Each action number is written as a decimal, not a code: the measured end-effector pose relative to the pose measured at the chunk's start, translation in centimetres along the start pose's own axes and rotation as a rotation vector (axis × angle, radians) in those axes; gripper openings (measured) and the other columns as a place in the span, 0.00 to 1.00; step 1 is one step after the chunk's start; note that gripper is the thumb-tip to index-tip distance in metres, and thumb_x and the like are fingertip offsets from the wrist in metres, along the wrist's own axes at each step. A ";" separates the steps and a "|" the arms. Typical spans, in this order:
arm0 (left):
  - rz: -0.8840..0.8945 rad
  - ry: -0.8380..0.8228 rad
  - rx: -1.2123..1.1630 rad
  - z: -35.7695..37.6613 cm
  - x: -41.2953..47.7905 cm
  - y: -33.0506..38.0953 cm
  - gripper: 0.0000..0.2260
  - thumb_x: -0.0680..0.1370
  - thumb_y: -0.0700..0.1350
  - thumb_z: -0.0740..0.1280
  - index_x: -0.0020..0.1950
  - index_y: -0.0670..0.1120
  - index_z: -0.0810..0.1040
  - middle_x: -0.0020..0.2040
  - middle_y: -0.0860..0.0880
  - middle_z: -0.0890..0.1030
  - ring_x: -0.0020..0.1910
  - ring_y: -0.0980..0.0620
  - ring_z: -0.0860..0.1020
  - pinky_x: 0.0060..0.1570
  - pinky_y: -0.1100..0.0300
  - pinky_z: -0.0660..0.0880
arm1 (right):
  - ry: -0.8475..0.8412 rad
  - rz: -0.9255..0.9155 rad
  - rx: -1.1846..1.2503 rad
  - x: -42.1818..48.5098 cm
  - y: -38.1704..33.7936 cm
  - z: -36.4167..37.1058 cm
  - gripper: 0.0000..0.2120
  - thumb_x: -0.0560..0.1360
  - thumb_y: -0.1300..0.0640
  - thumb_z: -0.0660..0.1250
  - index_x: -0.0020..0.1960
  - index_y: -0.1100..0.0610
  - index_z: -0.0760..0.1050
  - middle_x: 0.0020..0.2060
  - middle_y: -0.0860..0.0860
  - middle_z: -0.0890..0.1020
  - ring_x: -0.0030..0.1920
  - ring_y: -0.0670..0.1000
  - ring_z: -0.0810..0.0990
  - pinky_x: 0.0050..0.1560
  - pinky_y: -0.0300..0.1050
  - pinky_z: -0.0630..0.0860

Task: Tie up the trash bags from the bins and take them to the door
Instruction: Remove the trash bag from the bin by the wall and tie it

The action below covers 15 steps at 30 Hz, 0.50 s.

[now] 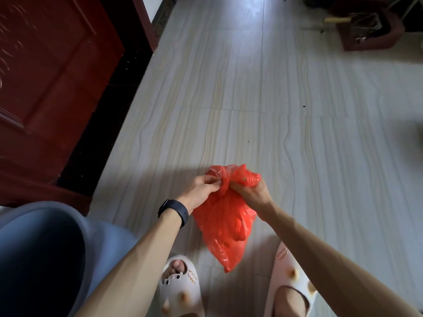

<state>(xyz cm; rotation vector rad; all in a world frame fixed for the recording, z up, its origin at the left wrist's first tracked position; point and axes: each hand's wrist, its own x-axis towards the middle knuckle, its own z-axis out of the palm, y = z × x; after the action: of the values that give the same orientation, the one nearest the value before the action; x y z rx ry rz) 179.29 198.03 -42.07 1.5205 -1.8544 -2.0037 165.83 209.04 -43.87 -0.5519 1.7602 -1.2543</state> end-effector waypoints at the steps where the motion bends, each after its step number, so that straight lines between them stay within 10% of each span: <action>1: 0.008 0.019 0.040 0.1 -0.1 0.0 0.07 0.78 0.46 0.69 0.52 0.45 0.83 0.47 0.50 0.83 0.49 0.53 0.79 0.49 0.65 0.72 | 0.007 0.057 0.029 -0.1 -0.1 -0.2 0.08 0.69 0.46 0.78 0.45 0.47 0.84 0.43 0.46 0.87 0.47 0.47 0.86 0.52 0.50 0.83; 11: 0.690 0.370 1.239 -2.5 -1.2 -2.4 0.05 0.80 0.47 0.62 0.48 0.47 0.75 0.45 0.49 0.74 0.36 0.46 0.77 0.31 0.52 0.72 | 0.157 0.202 0.109 -1.5 0.3 -0.7 0.06 0.74 0.52 0.75 0.43 0.54 0.83 0.36 0.48 0.85 0.35 0.45 0.83 0.36 0.40 0.77; 15: 0.729 0.324 1.350 -4.3 -2.4 -4.4 0.03 0.77 0.45 0.69 0.48 0.49 0.76 0.43 0.50 0.74 0.37 0.46 0.77 0.31 0.54 0.71 | 0.151 0.198 0.005 -3.4 1.6 -2.9 0.07 0.74 0.52 0.74 0.41 0.55 0.83 0.35 0.50 0.84 0.36 0.47 0.82 0.37 0.41 0.78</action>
<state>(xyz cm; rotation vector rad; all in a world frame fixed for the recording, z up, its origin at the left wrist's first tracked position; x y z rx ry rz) 185.79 197.50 -43.24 0.7760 -3.0291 -0.0613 165.33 213.75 -43.63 -0.2773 1.8857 -1.1870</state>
